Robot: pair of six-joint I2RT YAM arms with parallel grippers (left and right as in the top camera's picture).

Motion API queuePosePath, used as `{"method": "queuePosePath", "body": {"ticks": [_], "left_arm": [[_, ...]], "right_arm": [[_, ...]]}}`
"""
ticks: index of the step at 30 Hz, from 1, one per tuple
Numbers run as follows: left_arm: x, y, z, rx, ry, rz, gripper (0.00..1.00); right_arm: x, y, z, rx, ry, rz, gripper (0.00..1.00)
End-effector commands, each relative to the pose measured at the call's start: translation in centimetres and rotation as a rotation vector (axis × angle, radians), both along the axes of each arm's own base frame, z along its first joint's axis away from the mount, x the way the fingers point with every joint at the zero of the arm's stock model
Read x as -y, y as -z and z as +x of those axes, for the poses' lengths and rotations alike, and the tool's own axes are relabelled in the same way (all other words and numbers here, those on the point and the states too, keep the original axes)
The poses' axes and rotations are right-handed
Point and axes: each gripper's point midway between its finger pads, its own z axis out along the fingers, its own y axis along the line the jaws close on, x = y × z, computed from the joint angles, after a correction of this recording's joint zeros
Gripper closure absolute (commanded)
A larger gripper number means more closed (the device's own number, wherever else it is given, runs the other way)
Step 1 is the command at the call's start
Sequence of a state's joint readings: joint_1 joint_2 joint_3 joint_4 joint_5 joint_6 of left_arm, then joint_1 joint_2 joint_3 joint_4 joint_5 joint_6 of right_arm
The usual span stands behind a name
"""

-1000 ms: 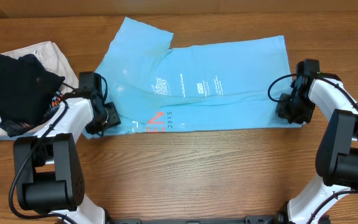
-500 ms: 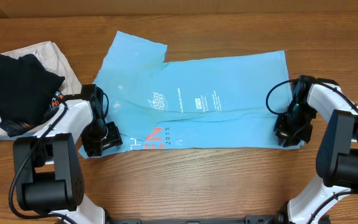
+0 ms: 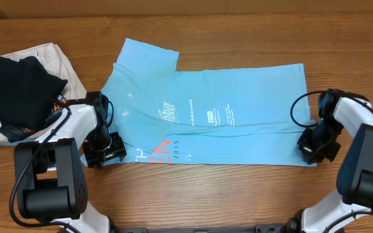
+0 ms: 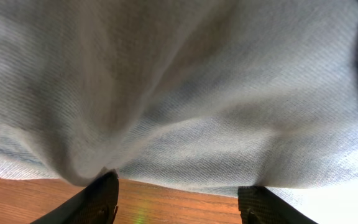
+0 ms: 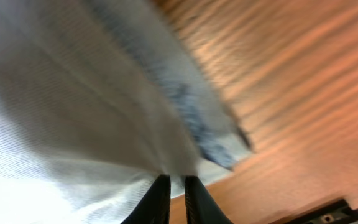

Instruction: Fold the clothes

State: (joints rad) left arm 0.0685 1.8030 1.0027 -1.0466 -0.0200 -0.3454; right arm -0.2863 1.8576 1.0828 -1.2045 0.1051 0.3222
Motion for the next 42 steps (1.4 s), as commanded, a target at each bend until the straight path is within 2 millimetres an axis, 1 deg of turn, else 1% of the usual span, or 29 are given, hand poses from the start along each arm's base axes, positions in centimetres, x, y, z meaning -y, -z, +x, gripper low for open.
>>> {"method": "queuePosePath", "body": {"ticks": [1, 4, 7, 9, 13, 15, 17, 18, 20, 22, 23, 24, 25, 27, 28, 29, 31, 32, 33, 34, 36, 40, 42], "left_arm": [[-0.8, 0.5, -0.7, -0.035, -0.024, 0.036, 0.35], [-0.8, 0.1, -0.5, -0.027, -0.023, 0.034, 0.36], [-0.6, -1.1, 0.4, 0.03, -0.021, 0.029, 0.37], [-0.2, -2.7, 1.4, 0.106, -0.02, 0.007, 0.36], [0.1, -6.4, 3.1, 0.282, -0.012, -0.001, 0.34], [0.3, -8.3, 3.9, 0.377, -0.012, -0.01, 0.29], [0.8, -10.3, 5.2, 0.495, 0.029, -0.04, 0.13], [1.2, -11.2, 6.0, 0.558, 0.064, -0.058, 0.09], [1.9, -13.0, 7.8, 0.678, 0.103, -0.095, 0.08], [2.4, -14.5, 9.5, 0.764, 0.113, -0.127, 0.09], [2.7, -15.4, 10.9, 0.817, 0.12, -0.14, 0.11], [2.7, -15.9, 11.7, 0.843, 0.124, -0.141, 0.11], [2.8, -16.6, 12.8, 0.875, 0.129, -0.15, 0.11], [3.0, -17.9, 15.2, 0.926, 0.139, -0.163, 0.1], [2.9, -18.2, 16.1, 0.935, 0.147, -0.163, 0.1], [2.8, -18.5, 17.5, 0.946, 0.166, -0.158, 0.11], [2.7, -18.6, 19.8, 0.959, 0.196, -0.151, 0.1], [2.6, -18.4, 21.2, 0.965, 0.216, -0.147, 0.09], [2.4, -18.0, 22.0, 0.963, 0.222, -0.144, 0.1], [2.3, -17.4, 23.3, 0.961, 0.24, -0.14, 0.1], [2.1, -15.6, 25.7, 0.943, 0.256, -0.138, 0.1], [1.2, -12.0, 29.3, 0.931, 0.246, -0.136, 0.12], [0.9, -10.0, 30.7, 0.93, 0.241, -0.143, 0.14]], "right_arm": [[0.9, -1.6, 0.2, 0.062, 0.038, -0.064, 0.87], [1.1, -2.8, 0.9, 0.125, 0.041, -0.082, 0.87], [1.0, -4.5, 1.6, 0.208, 0.042, -0.094, 0.87], [1.1, -6.0, 2.2, 0.283, 0.042, -0.109, 0.86], [0.3, -8.6, 4.3, 0.46, -0.001, -0.065, 0.86], [-0.3, -10.3, 5.7, 0.567, -0.028, -0.036, 0.76], [-1.1, -12.0, 7.4, 0.683, -0.077, 0.008, 0.64], [-1.7, -12.9, 8.3, 0.747, -0.113, 0.037, 0.6], [-2.7, -14.2, 9.7, 0.843, -0.161, 0.082, 0.52], [-3.7, -15.0, 10.7, 0.906, -0.207, 0.131, 0.48], [-4.6, -15.5, 11.2, 0.939, -0.249, 0.169, 0.43], [-5.0, -15.6, 11.4, 0.949, -0.264, 0.184, 0.38], [-5.6, -15.8, 11.5, 0.965, -0.29, 0.213, 0.32], [-6.5, -16.1, 11.6, 0.98, -0.307, 0.255, 0.15], [-6.7, -16.1, 11.6, 0.982, -0.309, 0.261, 0.12], [-6.7, -16.1, 11.6, 0.981, -0.309, 0.261, 0.1], [-6.7, -16.1, 11.6, 0.98, -0.308, 0.261, 0.1], [-6.7, -16.0, 11.6, 0.977, -0.307, 0.263, 0.1], [-6.7, -16.0, 11.5, 0.976, -0.307, 0.263, 0.1], [-6.7, -16.0, 11.4, 0.972, -0.306, 0.264, 0.11], [-6.7, -15.9, 11.3, 0.966, -0.304, 0.266, 0.12], [-6.7, -15.9, 11.2, 0.962, -0.303, 0.267, 0.19], [-6.7, -15.9, 11.2, 0.962, -0.303, 0.267, 0.21]]}}
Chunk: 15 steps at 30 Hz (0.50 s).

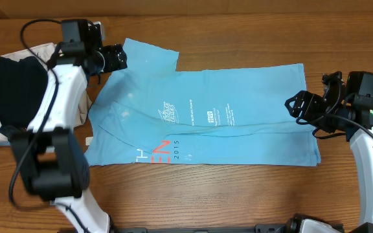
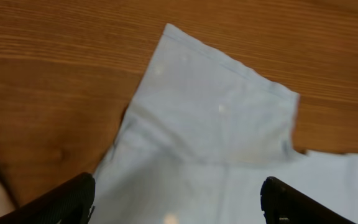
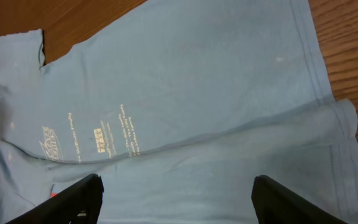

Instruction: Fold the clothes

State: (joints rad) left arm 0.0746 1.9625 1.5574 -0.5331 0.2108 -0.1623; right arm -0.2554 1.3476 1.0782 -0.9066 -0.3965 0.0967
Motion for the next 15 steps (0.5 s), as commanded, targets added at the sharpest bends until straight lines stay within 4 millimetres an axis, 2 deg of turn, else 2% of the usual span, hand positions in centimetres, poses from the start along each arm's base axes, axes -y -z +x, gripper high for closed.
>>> {"method": "queuePosePath", "body": {"ticks": [1, 8, 11, 15], "left_arm": [[-0.7, 3.4, 2.7, -0.004, 0.023, -0.008, 0.14], [-0.8, 8.3, 5.3, 0.009, 0.028, -0.02, 0.18], [-0.7, 9.6, 5.3, -0.01, 0.026, -0.024, 0.22], [-0.7, 10.8, 5.2, -0.027, 0.027, -0.025, 0.33]], "right_arm": [[-0.1, -1.1, 0.4, 0.038, -0.014, 0.0, 0.21], [0.1, -0.9, 0.3, 0.029, -0.011, -0.019, 0.27], [0.3, -0.8, 0.2, 0.026, -0.006, -0.028, 0.31], [0.4, -0.9, 0.3, 0.029, -0.003, -0.034, 0.4]]}}
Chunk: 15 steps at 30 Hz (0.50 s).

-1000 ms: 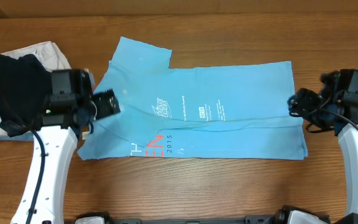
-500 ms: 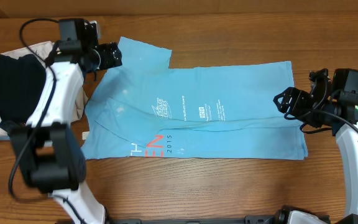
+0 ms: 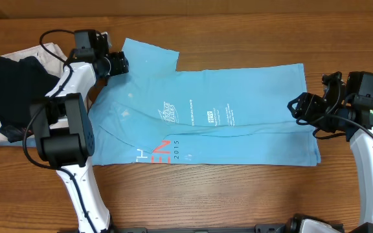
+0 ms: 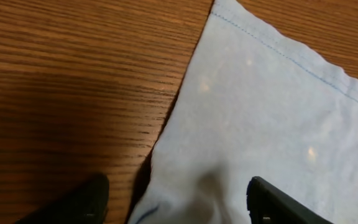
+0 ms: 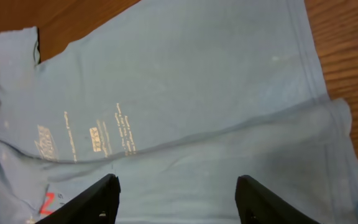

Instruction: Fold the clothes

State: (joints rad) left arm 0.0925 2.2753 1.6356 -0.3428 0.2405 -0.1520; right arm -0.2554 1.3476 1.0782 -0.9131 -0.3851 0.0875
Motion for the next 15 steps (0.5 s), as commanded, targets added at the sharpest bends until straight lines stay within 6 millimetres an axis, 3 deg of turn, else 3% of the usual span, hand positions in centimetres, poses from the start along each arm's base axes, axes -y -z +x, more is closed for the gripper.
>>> {"method": "queuePosePath", "body": {"ticks": [1, 2, 7, 10, 15], "left_arm": [[0.2, 0.4, 0.7, 0.012, 0.019, -0.004, 0.35], [0.2, 0.6, 0.7, 0.01, 0.021, -0.004, 0.39], [0.9, 0.6, 0.2, -0.007, 0.043, -0.045, 0.89], [1.0, 1.0, -0.6, -0.052, 0.027, -0.071, 0.95], [0.6, 1.8, -2.1, -0.14, -0.046, -0.116, 0.96]], "right_arm": [[0.3, -1.0, 0.5, 0.038, -0.001, -0.022, 0.43], [0.3, -1.0, 0.5, 0.039, -0.001, -0.023, 0.44], [1.3, -1.0, 1.0, 0.051, 0.023, -0.073, 0.65], [2.8, -1.3, 2.1, 0.088, 0.061, -0.15, 0.72], [3.9, -1.5, 5.5, 0.185, 0.074, -0.182, 0.72]]}}
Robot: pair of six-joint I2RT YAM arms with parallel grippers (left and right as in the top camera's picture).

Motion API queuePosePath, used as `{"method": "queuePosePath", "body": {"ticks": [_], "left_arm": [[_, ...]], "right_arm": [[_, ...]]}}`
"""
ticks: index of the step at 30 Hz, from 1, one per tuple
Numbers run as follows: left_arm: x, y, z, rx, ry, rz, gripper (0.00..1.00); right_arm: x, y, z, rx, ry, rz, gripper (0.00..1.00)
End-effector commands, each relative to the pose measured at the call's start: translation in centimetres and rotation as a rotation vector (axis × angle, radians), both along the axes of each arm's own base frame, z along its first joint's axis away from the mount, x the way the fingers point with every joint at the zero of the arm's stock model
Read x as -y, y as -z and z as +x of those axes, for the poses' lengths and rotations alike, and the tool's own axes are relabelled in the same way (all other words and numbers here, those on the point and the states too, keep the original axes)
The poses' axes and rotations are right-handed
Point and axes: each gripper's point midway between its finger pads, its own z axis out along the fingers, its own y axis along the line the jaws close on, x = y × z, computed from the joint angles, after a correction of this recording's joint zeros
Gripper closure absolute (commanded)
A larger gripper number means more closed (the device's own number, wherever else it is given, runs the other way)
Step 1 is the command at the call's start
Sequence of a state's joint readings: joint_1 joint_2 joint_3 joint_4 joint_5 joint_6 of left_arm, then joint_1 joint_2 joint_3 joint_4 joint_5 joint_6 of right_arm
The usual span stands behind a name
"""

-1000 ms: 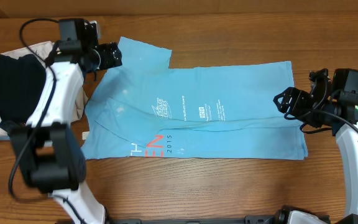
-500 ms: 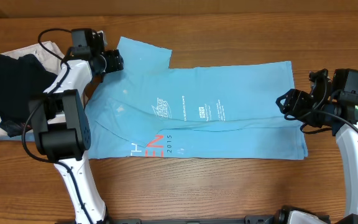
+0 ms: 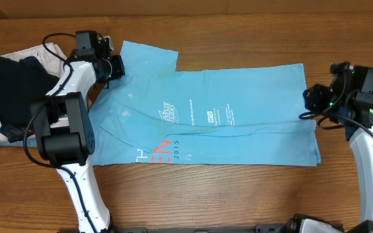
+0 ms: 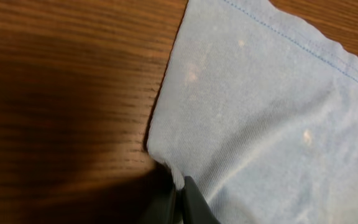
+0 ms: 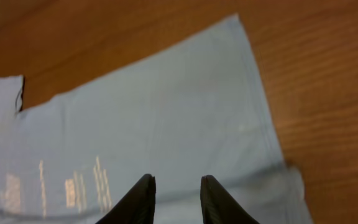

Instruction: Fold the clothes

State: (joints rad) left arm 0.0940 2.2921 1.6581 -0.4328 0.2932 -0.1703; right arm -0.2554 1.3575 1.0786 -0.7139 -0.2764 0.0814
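A light blue T-shirt [image 3: 206, 116] with white and red print lies flat across the table, its near part doubled along a long crease. At the shirt's far left, my left gripper [image 3: 114, 66] is down on the sleeve. In the left wrist view the gripper [image 4: 179, 190] is shut on the sleeve's side edge [image 4: 166, 163]. My right gripper [image 3: 310, 99] hovers over the shirt's right hem near its far corner. It stands open [image 5: 175, 186] above the cloth [image 5: 154, 118], with nothing between its fingers.
A pile of other clothes sits at the far left: a black garment [image 3: 15, 87] on a beige one [image 3: 67, 61]. Bare wooden table [image 3: 238, 194] runs along the front, and a cardboard edge [image 3: 251, 10] lines the back.
My left gripper, then open over the sleeve's side edge, is now shut on it. My right gripper has moved toward the shirt's far right corner, with its fingers closer together.
First both grippers were low at the shirt's near edge, the left open at the left corner, the right pinching the right corner. Later both were open and raised, the left by the far sleeve, the right off the right hem. Now the left holds the sleeve edge.
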Motion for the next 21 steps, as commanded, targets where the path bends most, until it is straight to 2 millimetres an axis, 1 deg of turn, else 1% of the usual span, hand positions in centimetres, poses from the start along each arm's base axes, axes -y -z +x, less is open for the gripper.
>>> {"method": "queuePosePath", "body": {"ticks": [1, 3, 5, 6, 7, 8, 9, 10, 11, 13, 17, 19, 21], "left_arm": [[-0.5, 0.9, -0.9, -0.07, -0.074, -0.06, 0.96], [-0.8, 1.1, -1.3, -0.094, -0.099, -0.077, 0.96], [-0.8, 1.0, -1.5, -0.102, -0.102, -0.105, 0.96], [-0.7, 0.9, -1.5, -0.1, -0.096, -0.126, 0.96], [-0.6, 0.8, -1.5, -0.099, -0.091, -0.143, 0.96], [-0.6, 0.7, -1.5, -0.098, -0.089, -0.155, 0.96], [-0.5, 0.6, -1.5, -0.096, -0.086, -0.166, 0.96], [-0.5, 0.6, -1.5, -0.095, -0.085, -0.169, 0.96], [-0.6, 0.6, -1.5, -0.096, -0.086, -0.169, 0.96], [-0.5, 0.6, -1.5, -0.096, -0.086, -0.168, 0.96], [-0.5, 0.6, -1.5, -0.095, -0.084, -0.167, 0.96], [-0.4, 0.6, -1.5, -0.095, -0.083, -0.168, 0.96], [-0.4, 0.6, -1.5, -0.097, -0.083, -0.168, 0.96]], "right_arm": [[1.3, 0.5, 2.4, 0.032, 0.024, -0.04, 0.68], [1.6, 1.8, 4.1, 0.042, 0.018, -0.035, 0.53], [1.9, 3.4, 5.6, 0.047, 0.017, -0.036, 0.53], [2.2, 4.5, 6.7, 0.053, 0.017, -0.038, 0.51], [2.4, 5.1, 7.3, 0.061, 0.017, -0.039, 0.42], [2.6, 6.1, 8.3, 0.073, 0.016, -0.043, 0.37], [2.8, 6.9, 9.4, 0.097, 0.007, -0.048, 0.36], [2.9, 7.4, 9.9, 0.105, 0.005, -0.052, 0.34], [3.1, 8.0, 10.8, 0.128, 0.004, -0.056, 0.31], [3.6, 8.8, 12.5, 0.18, 0.003, -0.068, 0.29], [4.0, 9.8, 14.6, 0.253, 0.002, -0.087, 0.29], [4.2, 10.7, 15.2, 0.266, 0.006, -0.093, 0.26], [4.3, 11.5, 15.6, 0.276, 0.006, -0.096, 0.25]]}}
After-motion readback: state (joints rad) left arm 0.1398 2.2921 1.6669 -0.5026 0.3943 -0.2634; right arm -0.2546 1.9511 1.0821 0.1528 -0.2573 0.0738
